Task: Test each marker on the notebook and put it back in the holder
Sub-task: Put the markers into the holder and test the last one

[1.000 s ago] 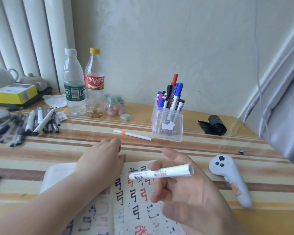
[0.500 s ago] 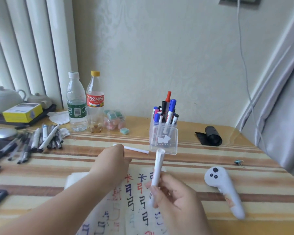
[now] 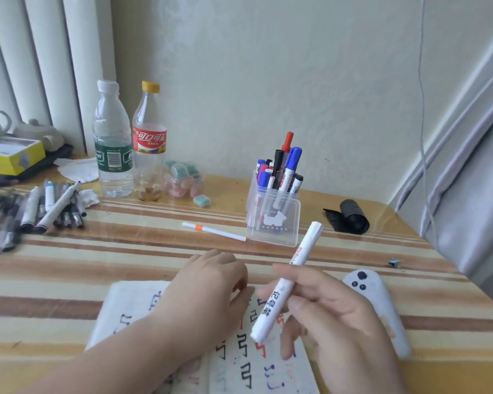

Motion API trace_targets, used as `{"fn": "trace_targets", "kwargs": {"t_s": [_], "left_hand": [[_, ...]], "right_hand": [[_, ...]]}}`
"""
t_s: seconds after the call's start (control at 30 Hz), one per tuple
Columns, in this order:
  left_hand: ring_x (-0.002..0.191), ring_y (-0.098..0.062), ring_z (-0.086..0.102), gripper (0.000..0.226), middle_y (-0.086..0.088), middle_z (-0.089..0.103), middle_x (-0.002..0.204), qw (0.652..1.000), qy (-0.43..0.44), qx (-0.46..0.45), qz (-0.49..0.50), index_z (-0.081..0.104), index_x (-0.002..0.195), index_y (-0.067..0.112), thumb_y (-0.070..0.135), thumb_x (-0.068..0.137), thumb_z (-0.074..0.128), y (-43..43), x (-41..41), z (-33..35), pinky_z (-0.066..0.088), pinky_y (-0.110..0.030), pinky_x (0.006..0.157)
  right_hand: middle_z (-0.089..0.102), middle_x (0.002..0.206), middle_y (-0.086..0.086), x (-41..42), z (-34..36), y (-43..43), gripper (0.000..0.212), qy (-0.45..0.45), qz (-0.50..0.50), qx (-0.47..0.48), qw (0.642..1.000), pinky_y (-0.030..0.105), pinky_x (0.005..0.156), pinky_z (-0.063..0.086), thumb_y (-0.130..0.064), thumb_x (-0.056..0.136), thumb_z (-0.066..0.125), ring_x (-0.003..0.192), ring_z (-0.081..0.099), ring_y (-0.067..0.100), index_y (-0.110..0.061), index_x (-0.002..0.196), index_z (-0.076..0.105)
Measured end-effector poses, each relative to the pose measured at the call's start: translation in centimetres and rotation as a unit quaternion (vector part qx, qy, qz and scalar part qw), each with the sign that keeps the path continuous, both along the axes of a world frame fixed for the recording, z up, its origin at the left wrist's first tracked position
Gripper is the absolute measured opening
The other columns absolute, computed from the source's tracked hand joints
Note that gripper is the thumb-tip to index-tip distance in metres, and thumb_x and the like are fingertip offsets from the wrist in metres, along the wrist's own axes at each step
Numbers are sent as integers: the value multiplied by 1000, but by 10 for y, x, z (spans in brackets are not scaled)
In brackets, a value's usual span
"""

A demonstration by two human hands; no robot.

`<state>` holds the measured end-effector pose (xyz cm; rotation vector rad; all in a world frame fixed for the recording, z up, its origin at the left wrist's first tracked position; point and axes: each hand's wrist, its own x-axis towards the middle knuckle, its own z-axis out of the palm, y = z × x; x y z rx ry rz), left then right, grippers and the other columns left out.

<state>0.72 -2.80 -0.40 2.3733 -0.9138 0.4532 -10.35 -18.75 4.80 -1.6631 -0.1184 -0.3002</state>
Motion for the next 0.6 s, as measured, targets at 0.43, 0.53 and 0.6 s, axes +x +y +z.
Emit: {"fn": "trace_targets", "kwargs": {"t_s": [0.43,0.53,0.6], "left_hand": [[58,-7,44,21,16,46,57,1000,-2,-7,-12,45,60,30,38,77,55,-7,11,-16,41,-22,56],[56,-4,43,21,19,44,54,1000,-21,-6,-15,44,59,32,45,74,52,-10,15,-19,41,-21,50],[59,-3,47,26,22,46,58,999,-11,7,-40,54,63,35,60,70,53,-12,14,-17,37,-17,54]], "right_hand": [[57,66,4,118,111,-33,27,-157,-161,-119,967,32,47,42,-29,98,68,51,48,18,-5,84,66],[59,73,6,164,143,-57,29,-177,-257,-193,930,36,51,54,-32,98,65,59,58,17,-6,87,67],[61,74,2,184,154,-68,30,-168,-288,-260,906,42,57,61,-33,98,64,63,65,21,-4,91,68]]}}
